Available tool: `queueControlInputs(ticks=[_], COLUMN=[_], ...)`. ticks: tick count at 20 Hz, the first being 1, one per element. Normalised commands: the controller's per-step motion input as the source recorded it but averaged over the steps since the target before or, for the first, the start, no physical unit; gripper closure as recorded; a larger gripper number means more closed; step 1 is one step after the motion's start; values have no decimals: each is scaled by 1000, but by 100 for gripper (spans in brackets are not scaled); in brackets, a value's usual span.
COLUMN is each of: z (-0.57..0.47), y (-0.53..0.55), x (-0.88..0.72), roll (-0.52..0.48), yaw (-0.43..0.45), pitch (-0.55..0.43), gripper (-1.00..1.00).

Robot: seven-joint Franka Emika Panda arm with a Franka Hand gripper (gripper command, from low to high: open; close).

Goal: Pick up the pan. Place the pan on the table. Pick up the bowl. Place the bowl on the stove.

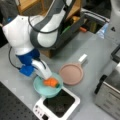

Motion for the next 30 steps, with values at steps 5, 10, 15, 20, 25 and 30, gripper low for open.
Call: queueControlInputs(ticks=[5,10,15,20,25,30], z=[-73,-77,-56,-38,-72,-102], y=[150,165,250,207,158,151], x=[-3,18,44,20,-19,-55], roll=[-65,-331,-387,-284,-190,-198], yaw=[-151,-140,-58,3,14,16], pitch=[-45,57,53,-11,-52,-48], gripper=[100,100,100,100,100,100])
